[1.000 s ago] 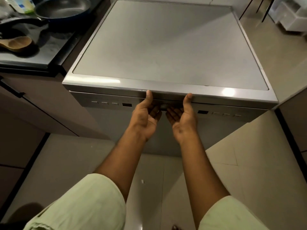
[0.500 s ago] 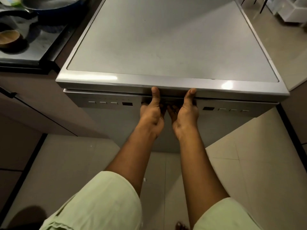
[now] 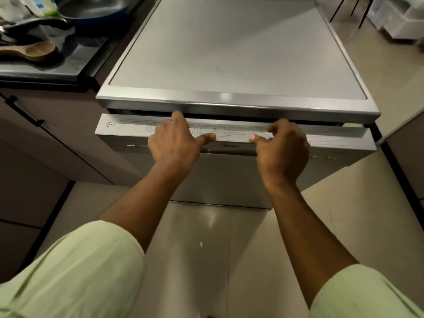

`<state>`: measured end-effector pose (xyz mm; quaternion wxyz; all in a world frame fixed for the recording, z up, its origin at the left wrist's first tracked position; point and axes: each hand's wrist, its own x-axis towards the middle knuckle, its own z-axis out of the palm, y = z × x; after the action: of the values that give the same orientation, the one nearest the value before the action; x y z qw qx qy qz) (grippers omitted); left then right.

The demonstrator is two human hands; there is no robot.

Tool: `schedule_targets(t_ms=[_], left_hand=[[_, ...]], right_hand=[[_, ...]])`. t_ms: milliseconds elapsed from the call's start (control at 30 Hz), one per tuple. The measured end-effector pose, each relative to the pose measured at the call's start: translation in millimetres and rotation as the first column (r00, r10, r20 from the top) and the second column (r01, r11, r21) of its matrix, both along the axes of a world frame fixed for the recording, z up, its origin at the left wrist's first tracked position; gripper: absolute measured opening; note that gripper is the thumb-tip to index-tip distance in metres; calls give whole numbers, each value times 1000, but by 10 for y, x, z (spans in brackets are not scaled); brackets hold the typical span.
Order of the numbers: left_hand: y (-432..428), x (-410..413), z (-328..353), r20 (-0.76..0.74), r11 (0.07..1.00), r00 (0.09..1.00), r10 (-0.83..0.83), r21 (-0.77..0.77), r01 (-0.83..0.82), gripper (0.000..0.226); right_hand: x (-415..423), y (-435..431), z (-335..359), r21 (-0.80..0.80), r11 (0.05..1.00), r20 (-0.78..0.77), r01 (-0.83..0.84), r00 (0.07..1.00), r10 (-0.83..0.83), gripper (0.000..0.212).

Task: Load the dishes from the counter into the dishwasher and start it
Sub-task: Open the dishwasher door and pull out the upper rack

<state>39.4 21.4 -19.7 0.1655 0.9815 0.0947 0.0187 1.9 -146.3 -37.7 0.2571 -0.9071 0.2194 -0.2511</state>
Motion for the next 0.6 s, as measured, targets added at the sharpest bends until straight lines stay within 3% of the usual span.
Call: schedule_targets(t_ms=[100,167,300,467,600], left_hand=[[-106,-95,18,-18,994,994,-107,15,107,67],[-108,-203,-26,-64,987,986,-157,-24,156,56],[-25,-472,-117,-85,962,968,-238,117,247,44],[183,-812,-103,-71,936,943,-326,116,332,37],[218,-1056,-164,-26,952,955,-295,81,296,32]], right_hand=[[14,-100,-23,-56,961,-120,-269,958,261,24],[-50,-139,-17,-27,947,-195,-321,930,310,14],[-345,-110,-29,-92,943,-271,-321,919,287,17],[-694,6,-111,-137,940,-320,-312,912,257,21],[-980,76,-216,-146,944,-303,-297,922,243,25]])
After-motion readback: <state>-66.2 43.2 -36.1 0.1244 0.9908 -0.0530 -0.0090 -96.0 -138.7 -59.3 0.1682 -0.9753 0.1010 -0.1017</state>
